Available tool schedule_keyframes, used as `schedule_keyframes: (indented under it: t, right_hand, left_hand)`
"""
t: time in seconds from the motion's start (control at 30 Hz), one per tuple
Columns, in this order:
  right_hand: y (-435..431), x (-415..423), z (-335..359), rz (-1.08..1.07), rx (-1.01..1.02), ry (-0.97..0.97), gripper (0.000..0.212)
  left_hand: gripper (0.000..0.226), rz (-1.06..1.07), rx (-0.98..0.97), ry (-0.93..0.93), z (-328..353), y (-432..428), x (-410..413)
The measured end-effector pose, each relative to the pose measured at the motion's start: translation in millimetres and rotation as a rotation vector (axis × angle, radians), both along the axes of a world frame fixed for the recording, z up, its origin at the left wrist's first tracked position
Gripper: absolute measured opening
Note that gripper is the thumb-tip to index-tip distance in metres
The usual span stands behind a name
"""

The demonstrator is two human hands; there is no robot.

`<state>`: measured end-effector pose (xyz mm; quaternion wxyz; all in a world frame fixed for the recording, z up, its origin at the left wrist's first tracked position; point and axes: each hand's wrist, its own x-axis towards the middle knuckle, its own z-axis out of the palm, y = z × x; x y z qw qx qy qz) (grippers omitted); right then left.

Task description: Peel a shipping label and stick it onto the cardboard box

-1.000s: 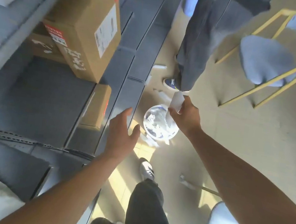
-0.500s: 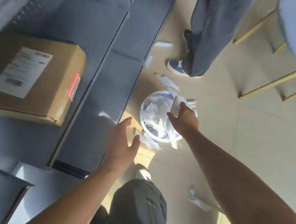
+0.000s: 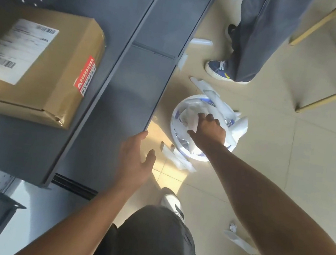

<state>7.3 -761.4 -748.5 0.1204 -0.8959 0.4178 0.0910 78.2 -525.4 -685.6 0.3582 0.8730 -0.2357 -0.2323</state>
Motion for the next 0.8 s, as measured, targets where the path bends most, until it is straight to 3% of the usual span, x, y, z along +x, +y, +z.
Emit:
schedule_keyframes:
  t: [0.53,0.8]
  right_hand:
    - [11.2,11.7,7.9,0.075,-0.030,0.009,0.075]
    - [36.8,-3.4,68.6,0.122,0.026,0.029,0.071]
  left_hand:
    - [0.049,-0.005,-0.057,-0.049,0.4,-2.6,-4.1]
    - [0.048,-0.038,-0.024,-0.057,77.2,5.6,-11.1]
